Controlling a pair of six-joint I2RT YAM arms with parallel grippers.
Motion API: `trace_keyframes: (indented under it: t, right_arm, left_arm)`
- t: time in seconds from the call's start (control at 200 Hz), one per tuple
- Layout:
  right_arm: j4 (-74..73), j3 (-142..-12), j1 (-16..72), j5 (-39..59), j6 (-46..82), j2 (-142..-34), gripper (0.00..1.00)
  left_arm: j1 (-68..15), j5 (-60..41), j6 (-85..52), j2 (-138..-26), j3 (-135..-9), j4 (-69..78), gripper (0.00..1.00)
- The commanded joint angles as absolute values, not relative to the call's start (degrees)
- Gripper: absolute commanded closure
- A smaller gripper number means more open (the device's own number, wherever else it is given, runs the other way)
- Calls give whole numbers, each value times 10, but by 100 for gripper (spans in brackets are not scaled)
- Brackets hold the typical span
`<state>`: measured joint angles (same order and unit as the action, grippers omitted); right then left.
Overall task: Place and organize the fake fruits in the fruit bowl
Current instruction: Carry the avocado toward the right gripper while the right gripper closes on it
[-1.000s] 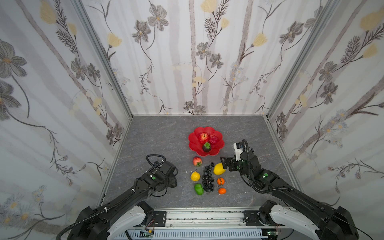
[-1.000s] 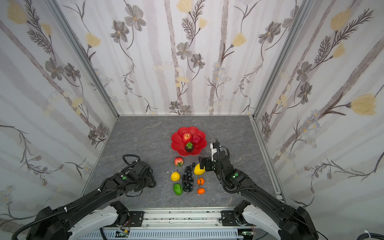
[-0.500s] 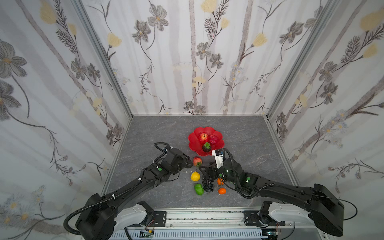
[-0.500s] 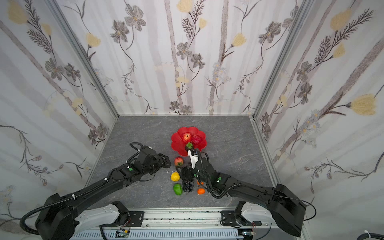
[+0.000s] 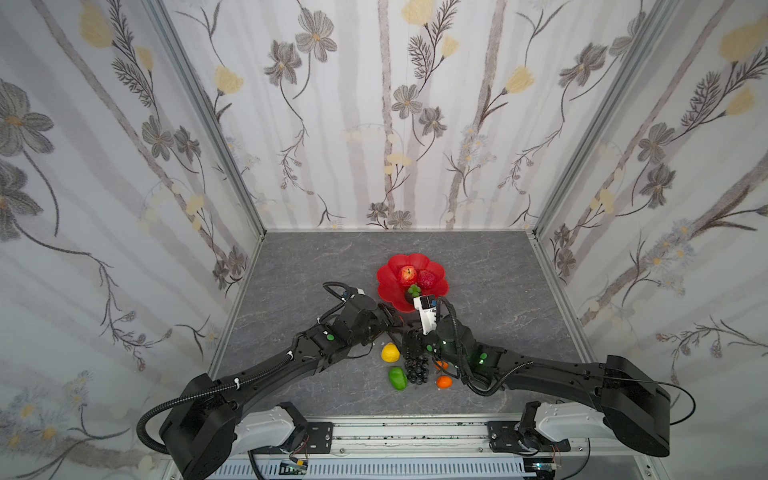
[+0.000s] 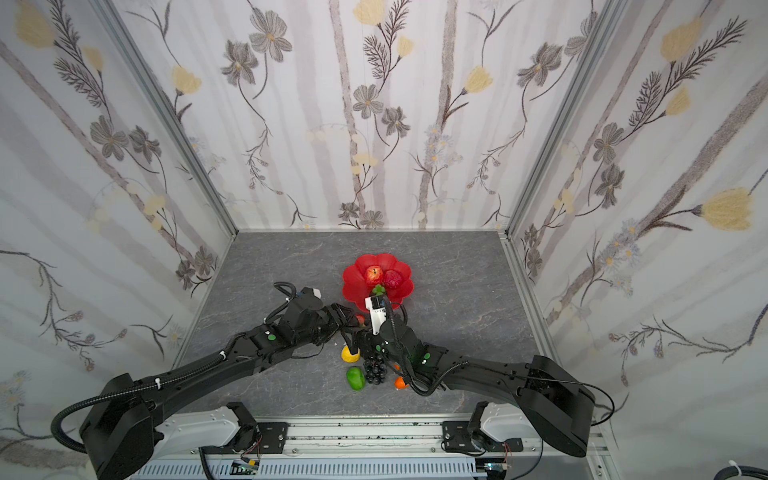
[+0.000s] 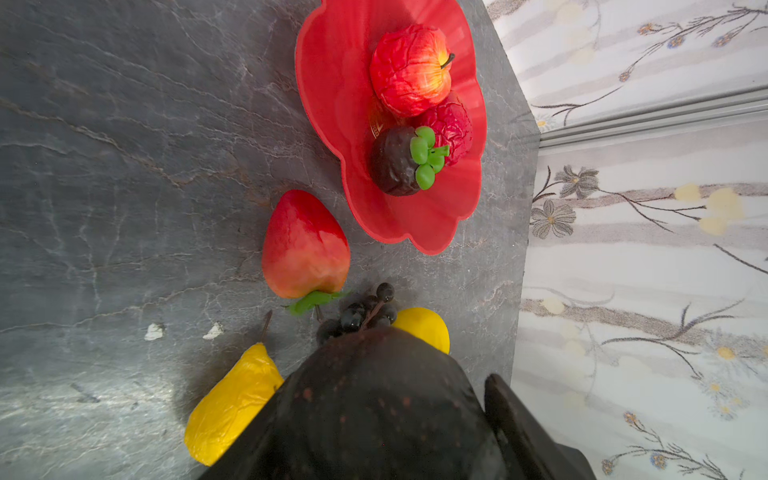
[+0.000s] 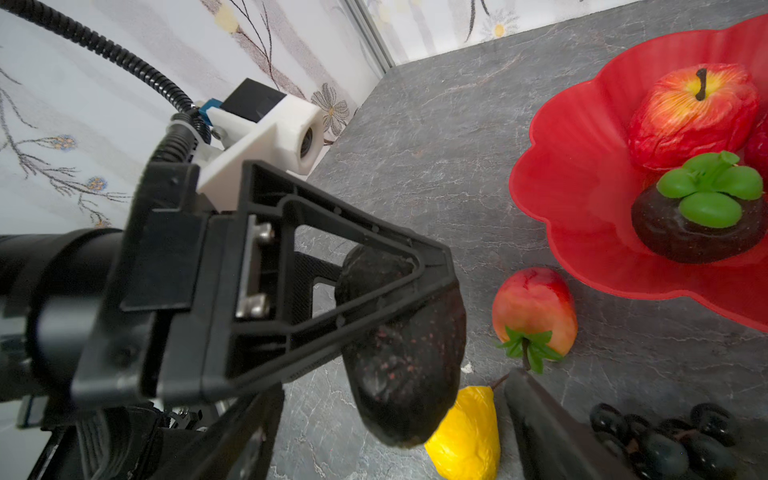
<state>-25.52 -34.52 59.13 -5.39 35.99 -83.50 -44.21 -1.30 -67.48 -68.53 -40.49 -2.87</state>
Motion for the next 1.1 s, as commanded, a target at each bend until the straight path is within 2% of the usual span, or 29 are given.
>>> trace_keyframes:
  t: [0.0, 0.305, 0.55, 0.744, 1.094]
  right_arm:
    - [-278, -352, 592, -69, 368, -840, 19]
    - [-288, -364, 592, -72, 367, -854, 29]
    - [-284, -376, 592, -81, 361, -860, 44]
    - [-277, -381, 592, -80, 359, -862, 51]
    - [-243, -398, 592, -89, 355, -861, 56]
  left_arm:
    - [-446, -15, -682, -682, -404, -9, 45]
    - [-460, -23, -689, -687, -402, 9, 44]
    - [-467, -30, -686, -691, -401, 18, 43]
    - [-468, -32, -682, -690, -396, 22, 41]
    - [-466, -11, -656, -663, -385, 22, 21]
